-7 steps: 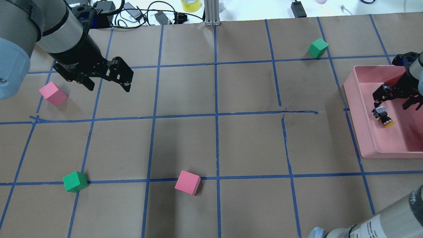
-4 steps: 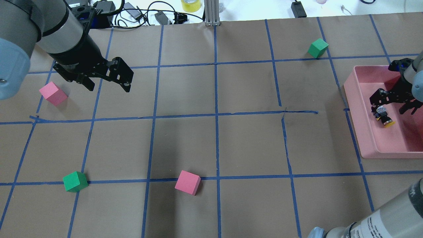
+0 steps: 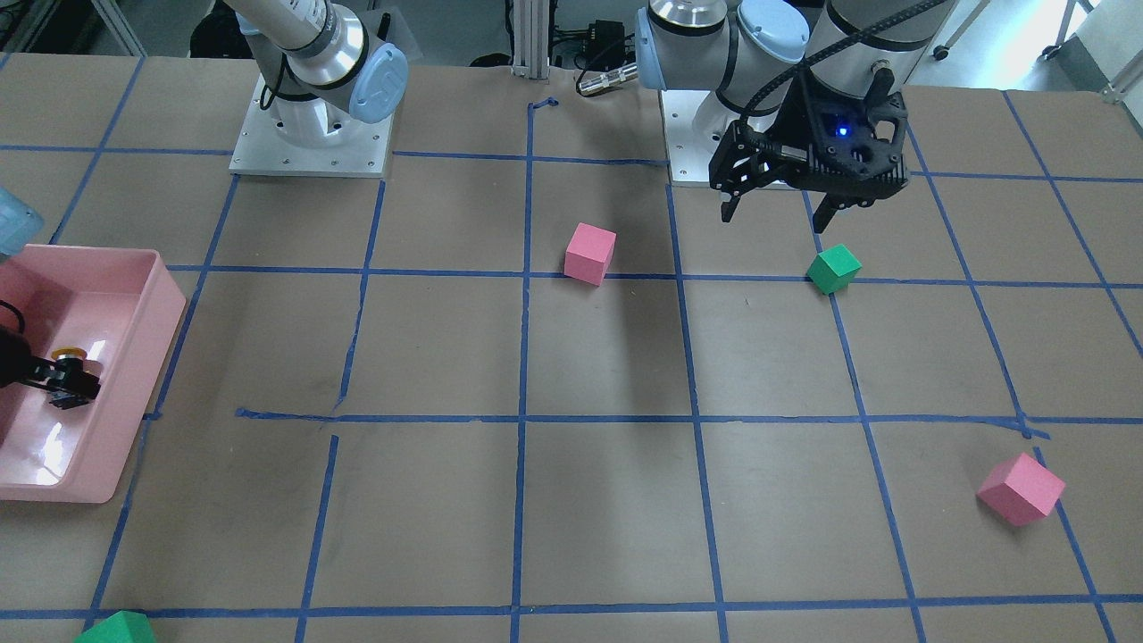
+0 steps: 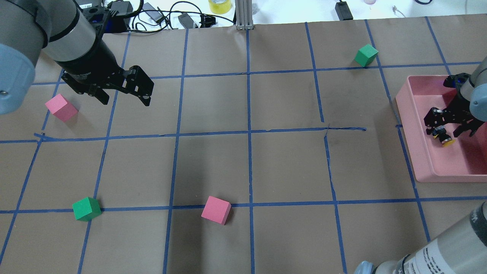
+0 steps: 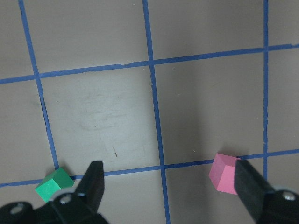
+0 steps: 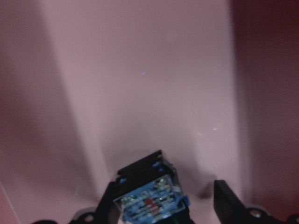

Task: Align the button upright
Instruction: 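Lift the button out of the bin and carry it toward the table center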

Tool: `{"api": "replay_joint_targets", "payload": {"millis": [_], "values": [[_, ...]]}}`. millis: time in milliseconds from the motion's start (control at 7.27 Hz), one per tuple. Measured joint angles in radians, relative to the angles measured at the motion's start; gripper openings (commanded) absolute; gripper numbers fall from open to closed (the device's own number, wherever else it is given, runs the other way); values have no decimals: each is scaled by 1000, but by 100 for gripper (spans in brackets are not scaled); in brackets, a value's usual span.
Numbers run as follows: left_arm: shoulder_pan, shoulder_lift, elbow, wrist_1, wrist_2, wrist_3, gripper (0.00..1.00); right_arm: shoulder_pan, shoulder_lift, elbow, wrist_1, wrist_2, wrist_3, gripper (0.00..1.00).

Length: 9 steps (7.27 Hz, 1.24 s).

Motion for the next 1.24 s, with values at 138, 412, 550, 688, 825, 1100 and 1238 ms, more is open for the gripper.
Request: {"api": "replay_joint_targets", "payload": {"millis": [138,412,550,688,825,1100,1238], "values": [[0,0,0,0,0,0,100,0,1,0,7,-4,7,0],[0,0,0,0,0,0,100,0,-9,-2,28,-29,20,0],[0,0,1,0,0,0,100,0,-30,-7,55,-34,22,0],[0,0,1,0,0,0,100,0,-71,-19,97,-33,15,0],[0,-1,1,2,-1,0,100,2,-123,-38,139,-30,-1,0],[0,-2,1,4,-1,-1,100,20,-185,-107,217,-15,-26,0],[0,-2,1,5,-1,0,100,41,-196,-141,243,-6,-41,0]]}}
